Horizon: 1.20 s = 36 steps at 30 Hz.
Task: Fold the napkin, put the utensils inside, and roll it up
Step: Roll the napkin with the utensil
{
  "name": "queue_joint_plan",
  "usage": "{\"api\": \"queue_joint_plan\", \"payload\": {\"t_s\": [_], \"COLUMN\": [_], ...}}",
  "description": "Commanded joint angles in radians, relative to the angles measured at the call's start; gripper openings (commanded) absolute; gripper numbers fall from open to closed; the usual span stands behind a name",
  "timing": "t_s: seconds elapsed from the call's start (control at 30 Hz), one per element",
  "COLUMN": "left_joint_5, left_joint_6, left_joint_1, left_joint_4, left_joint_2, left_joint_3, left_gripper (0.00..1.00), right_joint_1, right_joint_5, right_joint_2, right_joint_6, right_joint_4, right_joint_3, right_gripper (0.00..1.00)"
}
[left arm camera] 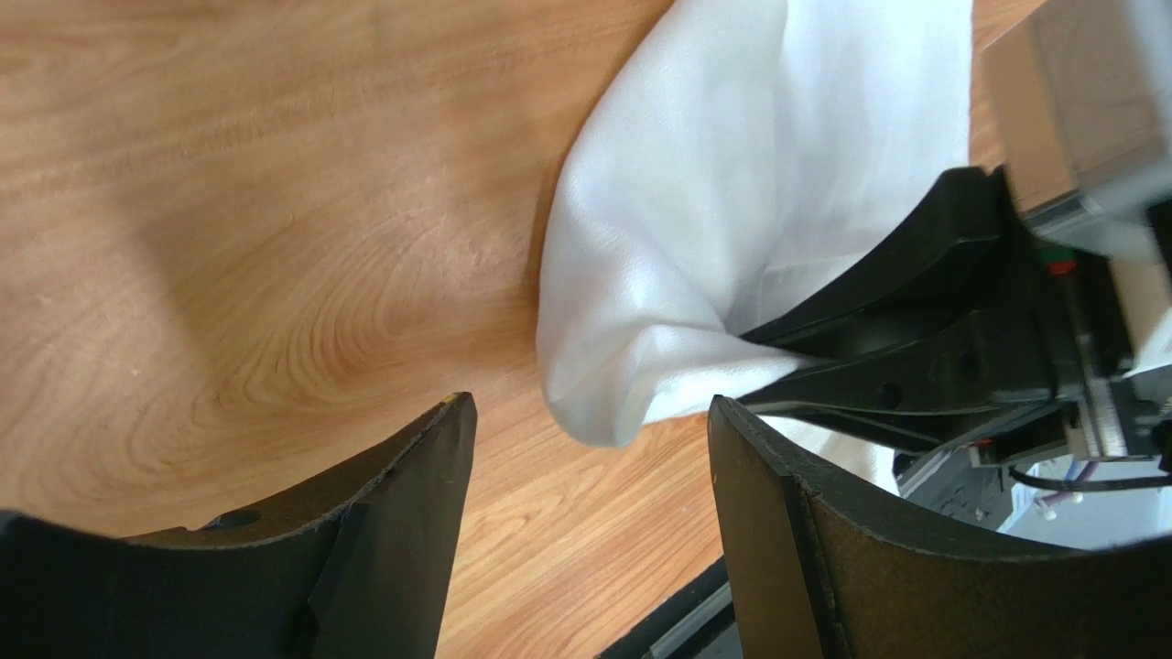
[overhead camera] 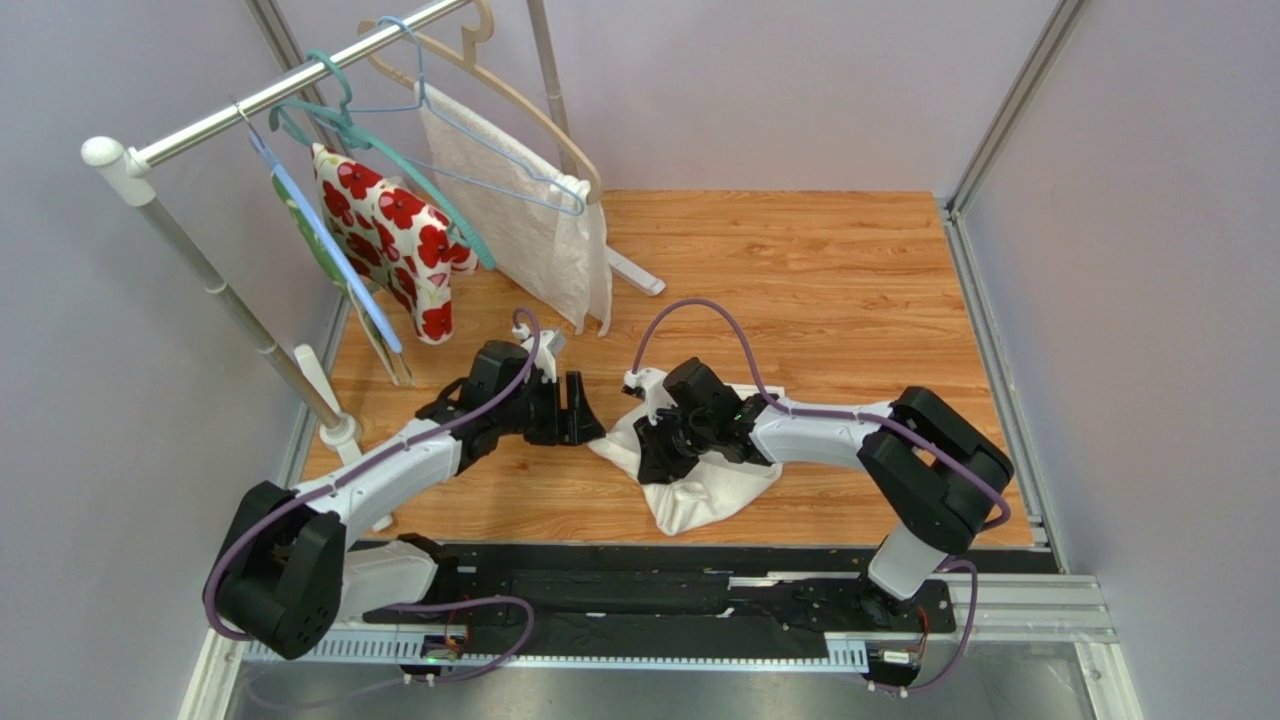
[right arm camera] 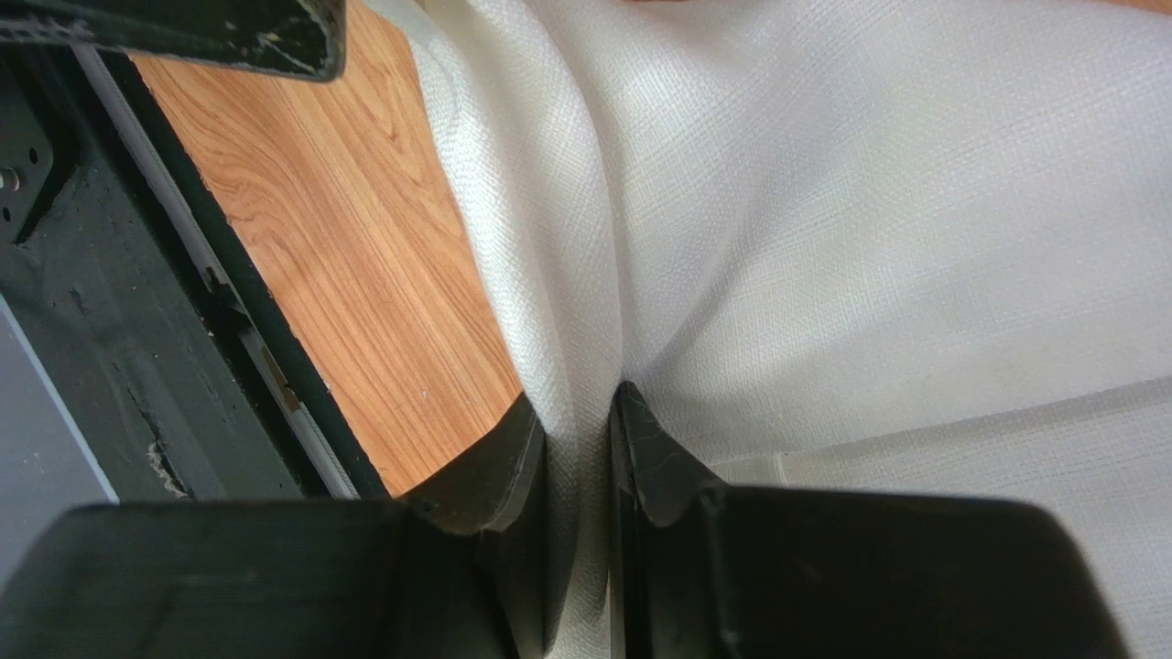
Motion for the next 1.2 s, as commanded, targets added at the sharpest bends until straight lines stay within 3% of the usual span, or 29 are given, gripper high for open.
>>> {"api": "queue_joint_plan", "payload": {"t_s": [0.0, 0.5, 0.7, 0.77, 0.8, 0.83, 0.87, 0.9, 0.93, 1.0, 1.17], "left_joint_5": [0.012, 0.123, 0.127, 0.132, 0.137, 0.140, 0.143, 0.152, 0.153, 0.158, 0.166], "left_joint_6": [-0.029, -0.148, -0.157, -0.158, -0.159, -0.158, -0.153, -0.151, -0.150, -0.138, -0.108], "left_joint_1": [0.002, 0.001, 0.001, 0.002, 0.001, 0.002, 0.002, 0.001, 0.001, 0.002, 0.001], "left_joint_4": [0.049, 0.341, 0.367, 0.373, 0.373, 0.373, 0.372, 0.373, 0.368, 0.365, 0.353], "left_joint_2": [-0.012, 0.155, 0.228, 0.251, 0.259, 0.273, 0.281, 0.293, 0.299, 0.310, 0.310], "left_joint_3": [-0.027, -0.101, -0.093, -0.092, -0.089, -0.087, -0.086, -0.084, -0.084, -0.084, -0.087], "left_gripper": [0.71, 0.67, 0.56, 0.45, 0.39, 0.24, 0.17, 0.05, 0.01, 0.00, 0.00], "right_joint_1": [0.001, 0.037, 0.040, 0.046, 0.049, 0.053, 0.056, 0.057, 0.058, 0.060, 0.055], "right_joint_5": [0.066, 0.125, 0.132, 0.141, 0.143, 0.149, 0.151, 0.152, 0.154, 0.155, 0.230], "right_joint_2": [0.034, 0.054, 0.049, 0.046, 0.045, 0.042, 0.039, 0.028, 0.019, -0.027, -0.155], "right_joint_6": [0.015, 0.027, 0.029, 0.024, 0.026, 0.029, 0.029, 0.032, 0.036, 0.053, 0.110], "right_joint_4": [-0.107, -0.141, -0.147, -0.152, -0.155, -0.164, -0.168, -0.178, -0.196, -0.224, -0.319], "right_joint_3": [-0.030, 0.010, 0.012, 0.018, 0.019, 0.024, 0.029, 0.039, 0.045, 0.062, 0.110], "right_gripper": [0.09, 0.09, 0.09, 0.10, 0.12, 0.15, 0.19, 0.31, 0.35, 0.47, 0.56]}}
